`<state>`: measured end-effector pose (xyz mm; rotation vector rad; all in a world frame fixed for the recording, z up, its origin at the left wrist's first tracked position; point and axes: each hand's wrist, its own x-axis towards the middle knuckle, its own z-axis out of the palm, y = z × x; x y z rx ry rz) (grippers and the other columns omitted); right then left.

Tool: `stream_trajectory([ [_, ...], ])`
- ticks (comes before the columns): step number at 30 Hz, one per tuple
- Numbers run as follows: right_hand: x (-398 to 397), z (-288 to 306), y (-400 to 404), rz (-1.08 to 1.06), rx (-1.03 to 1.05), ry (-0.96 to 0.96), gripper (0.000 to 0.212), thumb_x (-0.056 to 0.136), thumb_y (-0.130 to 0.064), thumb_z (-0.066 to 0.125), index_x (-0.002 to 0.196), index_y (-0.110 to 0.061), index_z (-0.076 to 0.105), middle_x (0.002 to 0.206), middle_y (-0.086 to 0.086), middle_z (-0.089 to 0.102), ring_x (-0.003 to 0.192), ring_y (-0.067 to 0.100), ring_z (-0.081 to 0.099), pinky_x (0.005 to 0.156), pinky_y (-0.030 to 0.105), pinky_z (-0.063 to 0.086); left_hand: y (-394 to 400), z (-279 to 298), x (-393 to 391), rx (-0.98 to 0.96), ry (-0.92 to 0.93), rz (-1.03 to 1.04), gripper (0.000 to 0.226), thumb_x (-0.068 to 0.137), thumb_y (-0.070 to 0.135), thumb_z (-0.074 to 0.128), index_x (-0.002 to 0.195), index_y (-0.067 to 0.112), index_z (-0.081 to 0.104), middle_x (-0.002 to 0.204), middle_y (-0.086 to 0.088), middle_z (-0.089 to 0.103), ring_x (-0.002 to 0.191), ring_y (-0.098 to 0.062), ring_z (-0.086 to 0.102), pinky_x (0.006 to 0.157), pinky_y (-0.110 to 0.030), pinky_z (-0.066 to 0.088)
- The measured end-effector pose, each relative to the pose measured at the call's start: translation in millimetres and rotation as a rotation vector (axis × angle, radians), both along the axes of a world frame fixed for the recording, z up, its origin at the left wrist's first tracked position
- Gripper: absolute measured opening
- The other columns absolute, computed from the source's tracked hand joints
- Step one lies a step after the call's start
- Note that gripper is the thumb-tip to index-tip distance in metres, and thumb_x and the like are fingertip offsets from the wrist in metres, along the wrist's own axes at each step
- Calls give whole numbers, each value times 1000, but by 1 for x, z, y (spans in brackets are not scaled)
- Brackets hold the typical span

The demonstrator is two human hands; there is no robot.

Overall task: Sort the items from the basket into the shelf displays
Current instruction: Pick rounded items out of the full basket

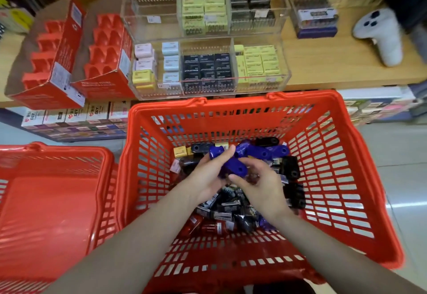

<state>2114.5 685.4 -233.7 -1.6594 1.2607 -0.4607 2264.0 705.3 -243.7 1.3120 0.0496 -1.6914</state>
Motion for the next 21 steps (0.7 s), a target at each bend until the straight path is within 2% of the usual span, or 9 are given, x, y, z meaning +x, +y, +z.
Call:
stream_trajectory([
  [2, 0, -1, -3, 86, 24, -14, 42, 71, -31, 87, 107, -31, 66, 106, -14, 66, 93, -2, 60, 79, 11, 46, -2, -2, -1, 34, -58, 67, 20, 85, 18, 77, 101, 11, 67, 89, -6, 77, 80, -19, 75, 59, -31, 58],
  [3, -4, -4, -10, 146, -4, 20, 47, 70, -33, 87, 111, -27, 67, 111, -13, 65, 100, -2, 59, 86, 11, 44, -3, -4, 1, 60, -110, 87, 16, 86, 14, 75, 99, 11, 65, 86, -5, 77, 78, -19, 75, 57, -32, 57],
  [6, -25, -15, -45, 182, -232, 284, 47, 83, -32, 77, 125, -16, 63, 125, -4, 57, 118, 11, 52, 105, 27, 40, -6, -10, 13, 135, -189, 134, 28, 83, 11, 78, 106, 12, 62, 100, -6, 72, 92, -21, 69, 77, -41, 58],
  [9, -32, -30, -72, 228, -327, 610, 52, 95, -34, 61, 140, -11, 50, 134, 5, 50, 123, 27, 49, 102, 42, 44, -5, -16, 19, 174, -196, 141, 30, 79, 16, 82, 104, 16, 65, 100, -3, 71, 93, -20, 67, 72, -36, 55],
  [11, -28, -39, -79, 325, -315, 780, 57, 95, -41, 59, 143, -14, 45, 136, 6, 48, 124, 28, 45, 102, 43, 42, -3, -19, 16, 180, -192, 116, 32, 78, 20, 82, 105, 17, 65, 101, -2, 70, 92, -18, 67, 70, -32, 53],
  [13, -25, -46, -83, 338, -319, 827, 51, 94, -39, 61, 139, -16, 50, 130, 7, 49, 120, 28, 46, 100, 41, 42, -3, -24, 12, 183, -192, 96, 32, 78, 23, 82, 104, 17, 65, 102, -1, 70, 93, -18, 66, 73, -32, 52],
  [15, -24, -48, -82, 282, -305, 746, 45, 93, -33, 64, 133, -15, 56, 122, 9, 51, 112, 29, 51, 97, 41, 45, -3, -24, 10, 185, -185, 89, 32, 78, 23, 81, 104, 18, 65, 103, 0, 71, 94, -18, 66, 74, -31, 51],
  [17, -23, -46, -78, 192, -221, 527, 48, 90, -29, 69, 133, -12, 58, 120, 11, 52, 103, 28, 57, 96, 37, 48, -5, -22, 10, 181, -172, 89, 38, 75, 25, 82, 109, 16, 65, 103, 1, 70, 91, -17, 66, 71, -30, 51],
  [21, -22, -28, -66, 253, -181, 152, 49, 82, -18, 78, 129, -15, 63, 114, -6, 52, 100, 9, 54, 94, 26, 48, -6, -16, 12, 128, -159, 76, 63, 56, 37, 86, 112, 14, 67, 92, 3, 74, 89, -16, 66, 72, -30, 50],
])
